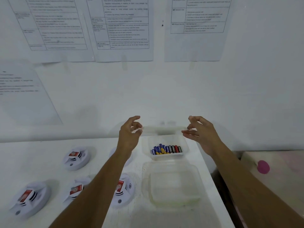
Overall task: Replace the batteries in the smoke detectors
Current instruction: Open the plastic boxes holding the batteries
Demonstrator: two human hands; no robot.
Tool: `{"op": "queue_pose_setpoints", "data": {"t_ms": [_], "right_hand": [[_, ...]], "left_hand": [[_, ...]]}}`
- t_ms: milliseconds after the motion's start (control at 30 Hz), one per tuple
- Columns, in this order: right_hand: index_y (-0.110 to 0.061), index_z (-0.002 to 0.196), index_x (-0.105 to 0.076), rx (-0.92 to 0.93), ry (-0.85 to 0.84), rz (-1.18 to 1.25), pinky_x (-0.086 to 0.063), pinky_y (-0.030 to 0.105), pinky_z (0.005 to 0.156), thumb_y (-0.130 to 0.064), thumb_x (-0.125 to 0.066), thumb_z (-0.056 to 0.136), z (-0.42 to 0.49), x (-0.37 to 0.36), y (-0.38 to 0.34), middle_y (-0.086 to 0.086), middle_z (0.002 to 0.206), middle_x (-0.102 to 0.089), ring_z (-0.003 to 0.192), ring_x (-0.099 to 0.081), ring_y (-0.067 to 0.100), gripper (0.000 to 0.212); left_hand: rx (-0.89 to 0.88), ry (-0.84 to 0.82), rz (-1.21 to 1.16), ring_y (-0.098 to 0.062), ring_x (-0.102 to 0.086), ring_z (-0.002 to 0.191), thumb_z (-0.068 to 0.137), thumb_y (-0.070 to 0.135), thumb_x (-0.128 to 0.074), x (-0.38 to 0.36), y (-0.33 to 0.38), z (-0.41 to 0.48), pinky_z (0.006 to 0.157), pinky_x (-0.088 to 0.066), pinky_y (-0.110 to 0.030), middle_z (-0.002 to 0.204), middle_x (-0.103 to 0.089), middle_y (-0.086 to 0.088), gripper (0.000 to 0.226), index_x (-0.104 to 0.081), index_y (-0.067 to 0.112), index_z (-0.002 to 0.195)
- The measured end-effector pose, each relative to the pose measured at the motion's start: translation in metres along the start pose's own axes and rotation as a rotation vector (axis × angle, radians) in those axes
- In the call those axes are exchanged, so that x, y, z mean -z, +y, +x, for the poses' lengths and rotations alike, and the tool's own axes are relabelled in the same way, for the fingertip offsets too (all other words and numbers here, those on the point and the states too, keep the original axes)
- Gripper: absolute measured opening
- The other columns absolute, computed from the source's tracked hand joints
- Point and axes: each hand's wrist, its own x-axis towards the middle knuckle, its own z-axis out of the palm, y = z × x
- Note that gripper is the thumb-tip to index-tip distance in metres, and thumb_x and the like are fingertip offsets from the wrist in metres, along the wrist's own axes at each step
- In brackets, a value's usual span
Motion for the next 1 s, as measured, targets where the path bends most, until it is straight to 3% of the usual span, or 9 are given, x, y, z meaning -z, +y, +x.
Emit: {"op": "queue_pose_setpoints", "data": {"t_ms": [133,233,300,400,500,600,667,767,1000], "right_hand": [[-0.010,0.119,-0.056,0.082,-0.032,-0.051,-0.059,0.038,0.078,0.005,-0.069,0.084,-0.001,0.002,0.013,0.010,0.076,-0.052,0.083,-0.062,0.030,0.040],[-0.016,0.123,-0.055,0.109,-0.081,-0.084,-0.055,0.035,0.075,0.010,-0.068,0.081,-0.003,0.003,0.019,0.007,0.076,-0.051,0.083,-0.064,0.038,0.051],[-0.019,0.123,-0.055,0.110,-0.095,-0.107,-0.056,0.042,0.080,0.009,-0.069,0.081,-0.004,0.001,0.021,0.007,0.079,-0.052,0.088,-0.065,0.045,0.052],[-0.024,0.120,-0.057,0.127,-0.067,-0.234,-0.055,0.050,0.087,0.003,-0.071,0.082,-0.002,0.000,0.029,0.006,0.084,-0.055,0.090,-0.067,0.042,0.049],[-0.033,0.118,-0.056,0.146,0.038,-0.405,-0.057,0.040,0.082,-0.007,-0.067,0.087,0.003,0.001,0.038,0.000,0.092,-0.065,0.086,-0.067,0.019,0.042],[-0.029,0.120,-0.057,0.125,0.144,-0.602,-0.052,0.025,0.071,-0.013,-0.068,0.087,0.008,0.005,0.048,0.002,0.102,-0.064,0.086,-0.064,0.014,0.038],[-0.024,0.122,-0.056,0.018,0.128,-0.714,-0.054,0.035,0.082,-0.015,-0.071,0.084,0.012,0.009,0.057,0.005,0.101,-0.063,0.093,-0.064,0.023,0.042],[-0.018,0.121,-0.055,-0.168,0.061,-0.595,-0.060,0.045,0.077,-0.002,-0.070,0.082,0.011,0.012,0.067,0.011,0.091,-0.063,0.082,-0.066,0.029,0.045],[-0.022,0.115,-0.061,-0.020,0.207,-0.638,-0.062,0.042,0.063,0.003,-0.062,0.082,0.012,0.041,0.058,0.016,0.089,-0.068,0.069,-0.071,0.028,0.041]], "left_hand": [[0.193,0.002,-0.263,-0.027,-0.060,0.113,0.083,0.001,-0.063,0.002,-0.008,-0.012,0.099,-0.051,-0.042,0.117,-0.063,-0.006,0.037,-0.065,0.020,0.115],[0.237,0.044,-0.237,-0.028,-0.058,0.112,0.082,0.008,-0.072,0.005,-0.016,-0.016,0.096,-0.051,-0.038,0.127,-0.055,-0.011,0.032,-0.067,0.025,0.109],[0.268,-0.030,-0.248,-0.029,-0.062,0.098,0.086,-0.003,-0.067,0.008,-0.017,-0.016,0.082,-0.054,-0.033,0.118,-0.057,-0.018,0.032,-0.065,0.015,0.112],[0.286,-0.138,-0.288,-0.032,-0.068,0.080,0.085,-0.015,-0.061,0.013,-0.017,-0.018,0.080,-0.055,-0.040,0.100,-0.065,-0.026,0.030,-0.062,0.001,0.110],[0.274,-0.094,-0.244,-0.033,-0.068,0.077,0.084,-0.015,-0.062,0.018,-0.018,-0.017,0.085,-0.054,-0.045,0.092,-0.067,-0.022,0.025,-0.064,0.000,0.104],[0.268,-0.026,-0.224,-0.032,-0.068,0.076,0.083,-0.016,-0.062,0.030,-0.018,-0.013,0.086,-0.055,-0.044,0.091,-0.068,-0.020,0.027,-0.064,0.000,0.105],[0.247,0.029,-0.220,-0.031,-0.068,0.078,0.084,-0.014,-0.063,0.039,-0.018,-0.009,0.085,-0.055,-0.043,0.092,-0.070,-0.018,0.028,-0.064,0.000,0.107],[0.223,0.125,-0.234,-0.030,-0.069,0.078,0.085,-0.013,-0.063,0.048,-0.018,-0.004,0.084,-0.056,-0.041,0.091,-0.071,-0.015,0.031,-0.062,0.002,0.111],[0.209,0.176,-0.206,-0.029,-0.067,0.078,0.087,-0.013,-0.058,0.047,-0.025,0.006,0.082,-0.056,-0.039,0.095,-0.071,-0.017,0.037,-0.058,0.008,0.117]]}}
